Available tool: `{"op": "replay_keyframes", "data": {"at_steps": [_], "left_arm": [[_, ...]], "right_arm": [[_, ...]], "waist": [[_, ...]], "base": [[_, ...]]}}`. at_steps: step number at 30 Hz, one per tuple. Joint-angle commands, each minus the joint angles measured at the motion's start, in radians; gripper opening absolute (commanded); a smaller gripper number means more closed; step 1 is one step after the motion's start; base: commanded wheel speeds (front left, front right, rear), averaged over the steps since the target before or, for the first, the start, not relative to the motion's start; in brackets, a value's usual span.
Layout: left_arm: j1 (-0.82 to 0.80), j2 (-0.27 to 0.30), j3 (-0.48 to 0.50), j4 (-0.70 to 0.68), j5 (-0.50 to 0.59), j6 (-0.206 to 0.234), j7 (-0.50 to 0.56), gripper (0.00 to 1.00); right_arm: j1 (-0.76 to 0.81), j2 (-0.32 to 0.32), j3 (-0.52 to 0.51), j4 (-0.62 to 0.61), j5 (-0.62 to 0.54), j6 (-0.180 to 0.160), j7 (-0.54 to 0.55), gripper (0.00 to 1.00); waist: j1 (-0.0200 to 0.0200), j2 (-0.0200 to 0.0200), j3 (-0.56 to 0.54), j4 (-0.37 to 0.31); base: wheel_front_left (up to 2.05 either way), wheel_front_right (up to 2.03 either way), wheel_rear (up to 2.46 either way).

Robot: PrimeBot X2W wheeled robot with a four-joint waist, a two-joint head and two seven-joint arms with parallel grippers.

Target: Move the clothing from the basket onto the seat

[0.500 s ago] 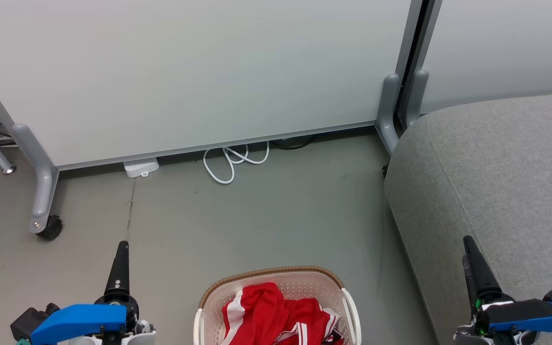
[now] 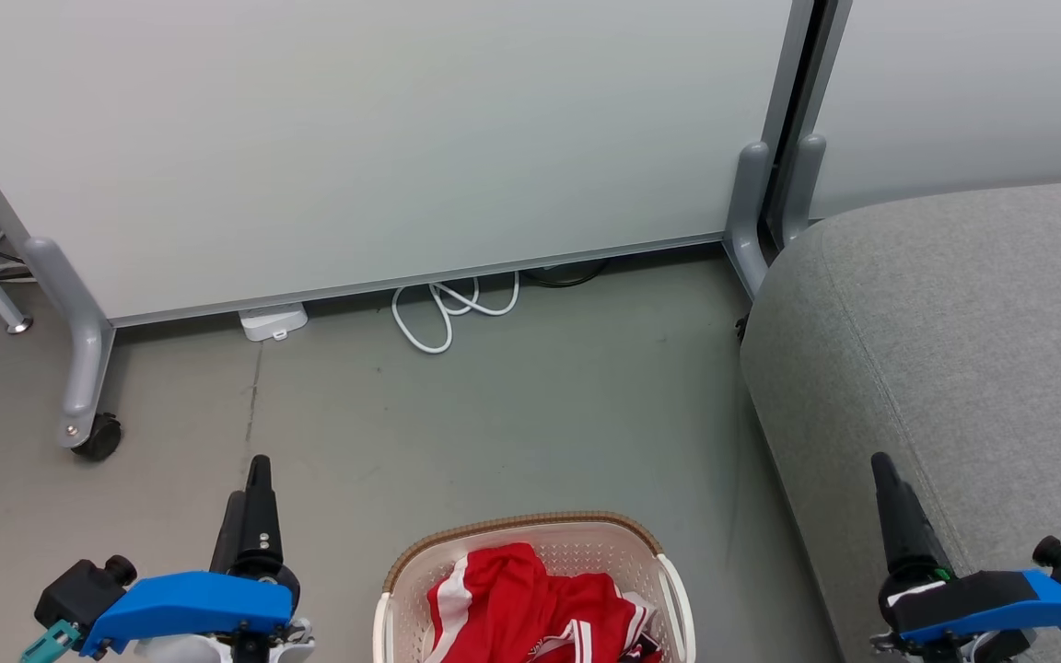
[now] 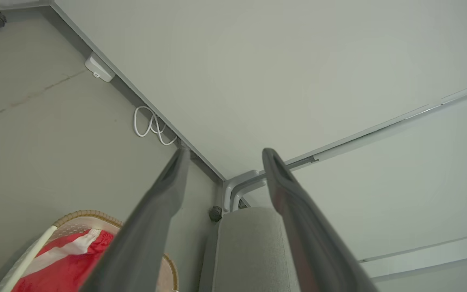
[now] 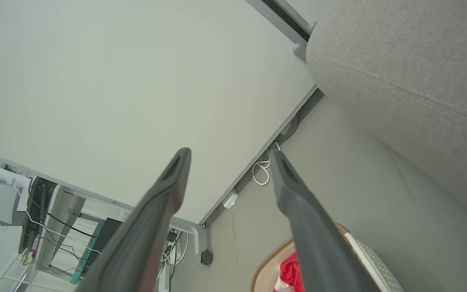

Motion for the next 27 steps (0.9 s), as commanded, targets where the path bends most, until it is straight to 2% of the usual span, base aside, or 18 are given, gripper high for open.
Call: {"op": "replay_keyframes", "data": {"at_steps": [1,14,27], "left_arm": [[-0.026,0.008,-0.008,-0.015,0.043,0.004,-0.012,1.00],[-0.035,0.010,-0.041,0.020,0.268,0.009,-0.055,1.00],[-0.047,0.012,-0.065,0.062,0.454,-0.001,-0.092,1.00]], "right_arm": [[-0.023,-0.006,0.005,-0.010,-0.046,0.001,-0.013,1.00],[-0.027,-0.007,0.014,0.002,-0.257,0.002,-0.053,1.00],[-0.026,-0.008,0.030,0.015,-0.407,0.002,-0.086,1.00]], "waist": [[0.0000,0.0000,0.000,0.000],[0.0000,0.0000,-0.004,0.005],[0.0000,0.0000,-0.011,0.008]], "base": [[0.00,0.00,0.00],[0.00,0.00,0.00],[0.00,0.00,0.00]]}}
